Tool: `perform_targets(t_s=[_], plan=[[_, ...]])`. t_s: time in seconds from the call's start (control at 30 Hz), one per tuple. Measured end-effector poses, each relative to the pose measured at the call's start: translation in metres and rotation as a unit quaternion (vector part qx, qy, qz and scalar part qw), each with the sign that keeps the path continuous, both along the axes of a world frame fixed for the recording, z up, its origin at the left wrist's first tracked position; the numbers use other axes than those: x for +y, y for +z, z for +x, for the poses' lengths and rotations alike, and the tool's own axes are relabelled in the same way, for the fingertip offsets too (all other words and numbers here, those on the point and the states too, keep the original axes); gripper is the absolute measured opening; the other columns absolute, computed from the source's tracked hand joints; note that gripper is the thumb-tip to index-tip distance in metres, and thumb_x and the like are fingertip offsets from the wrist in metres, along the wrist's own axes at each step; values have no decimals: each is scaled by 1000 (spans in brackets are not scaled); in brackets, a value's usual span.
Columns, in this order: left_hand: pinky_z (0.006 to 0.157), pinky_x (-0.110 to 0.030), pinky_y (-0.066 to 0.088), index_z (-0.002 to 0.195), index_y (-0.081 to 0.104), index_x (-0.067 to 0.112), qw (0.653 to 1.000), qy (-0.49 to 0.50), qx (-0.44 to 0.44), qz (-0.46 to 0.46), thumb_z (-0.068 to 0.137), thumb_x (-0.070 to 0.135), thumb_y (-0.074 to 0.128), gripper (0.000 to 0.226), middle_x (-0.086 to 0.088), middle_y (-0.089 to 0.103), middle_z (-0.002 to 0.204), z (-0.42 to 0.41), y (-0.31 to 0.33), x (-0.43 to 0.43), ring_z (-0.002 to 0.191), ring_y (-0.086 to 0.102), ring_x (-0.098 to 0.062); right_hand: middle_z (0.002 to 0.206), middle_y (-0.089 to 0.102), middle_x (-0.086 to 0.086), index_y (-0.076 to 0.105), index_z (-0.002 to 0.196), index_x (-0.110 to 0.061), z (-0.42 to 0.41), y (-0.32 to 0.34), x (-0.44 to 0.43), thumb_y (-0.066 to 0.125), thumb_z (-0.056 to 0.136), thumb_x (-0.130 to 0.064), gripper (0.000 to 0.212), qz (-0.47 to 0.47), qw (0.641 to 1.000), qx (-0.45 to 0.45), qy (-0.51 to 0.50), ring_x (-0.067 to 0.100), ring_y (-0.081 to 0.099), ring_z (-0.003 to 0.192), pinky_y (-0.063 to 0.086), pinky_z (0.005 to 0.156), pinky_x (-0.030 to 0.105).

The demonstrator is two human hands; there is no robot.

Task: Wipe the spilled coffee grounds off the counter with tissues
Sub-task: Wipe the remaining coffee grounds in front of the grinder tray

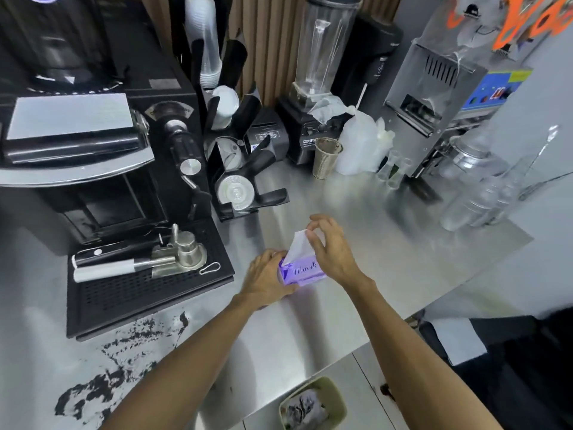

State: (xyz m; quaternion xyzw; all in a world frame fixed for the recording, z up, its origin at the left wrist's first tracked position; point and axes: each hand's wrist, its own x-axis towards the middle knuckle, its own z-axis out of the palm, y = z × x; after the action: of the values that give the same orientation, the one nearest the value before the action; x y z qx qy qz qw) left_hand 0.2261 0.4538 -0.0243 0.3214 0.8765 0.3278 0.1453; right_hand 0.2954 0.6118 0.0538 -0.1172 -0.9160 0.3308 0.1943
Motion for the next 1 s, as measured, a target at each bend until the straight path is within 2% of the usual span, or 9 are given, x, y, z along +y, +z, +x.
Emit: perform_targets(t_s=[0.27, 0.37, 0.47, 0.53, 0.6, 0.67, 0.77, 0.9, 1.0], plan=[[107, -36, 34, 137, 44, 32, 1000, -11, -1, -26, 60, 56, 80, 88, 2, 44, 131, -1, 5, 2, 124, 40, -22, 106, 62, 0, 55, 107, -10, 4, 70, -7, 46, 102, -24, 18, -94, 986, 130, -42, 11, 58, 100, 46, 86, 23], [99, -29, 37, 131, 41, 41, 994, 18, -86, 58, 47, 65, 84, 98, 16, 42, 129, 1, 22, 1, 119, 39, -9, 97, 60, -4, 53, 107, -8, 7, 94, -14, 47, 102, -24, 18, -106, 984, 142, -34, 8, 57, 95, 44, 81, 16], [98, -29, 46, 130, 44, 43, 936, 60, -254, 236, 52, 57, 91, 93, 17, 50, 134, 1, 53, 0, 123, 51, -7, 92, 61, -8, 53, 105, -11, 12, 105, -17, 48, 101, -25, 16, -148, 979, 135, -26, 4, 57, 86, 43, 73, 15], [95, -25, 48, 129, 51, 34, 880, 58, -323, 344, 74, 37, 84, 64, 12, 61, 130, 2, 80, -4, 118, 58, -4, 90, 66, -4, 54, 102, -15, 14, 108, -17, 49, 101, -27, 12, -189, 973, 128, -30, 4, 59, 78, 44, 67, 17], [92, -28, 51, 123, 59, 23, 840, 75, -367, 392, 86, 24, 72, 39, 2, 68, 122, 5, 104, -10, 109, 65, -11, 88, 70, -2, 54, 100, -19, 18, 107, -15, 52, 100, -24, 6, -256, 958, 123, -45, 5, 61, 73, 47, 63, 19], [93, -35, 53, 121, 62, 15, 823, 101, -384, 406, 89, 18, 69, 33, -5, 70, 118, 7, 112, -16, 106, 67, -19, 91, 73, -1, 55, 103, -17, 22, 103, -10, 56, 98, -19, 6, -308, 944, 106, -58, 10, 67, 77, 53, 65, 25], [92, -38, 54, 120, 64, 10, 820, 132, -383, 405, 91, 13, 66, 29, -10, 70, 115, 13, 114, -31, 104, 68, -24, 96, 74, 7, 57, 107, -13, 33, 95, -3, 62, 93, -10, 16, -370, 924, 73, -66, 22, 71, 85, 57, 72, 35], [94, -40, 51, 119, 66, 10, 831, 132, -367, 396, 94, 9, 60, 25, -8, 71, 114, 32, 121, -60, 106, 67, -26, 93, 74, 14, 69, 96, -9, 50, 86, -6, 67, 86, 3, 15, -423, 904, 31, -52, 24, 68, 78, 55, 69, 31], [87, -42, 53, 107, 70, 6, 846, 154, -361, 361, 95, 0, 53, 21, -11, 69, 113, 51, 131, -90, 93, 68, -27, 92, 74, 12, 72, 90, -4, 66, 85, -22, 60, 84, 13, 21, -441, 897, -9, -18, 21, 66, 74, 51, 58, 23]])
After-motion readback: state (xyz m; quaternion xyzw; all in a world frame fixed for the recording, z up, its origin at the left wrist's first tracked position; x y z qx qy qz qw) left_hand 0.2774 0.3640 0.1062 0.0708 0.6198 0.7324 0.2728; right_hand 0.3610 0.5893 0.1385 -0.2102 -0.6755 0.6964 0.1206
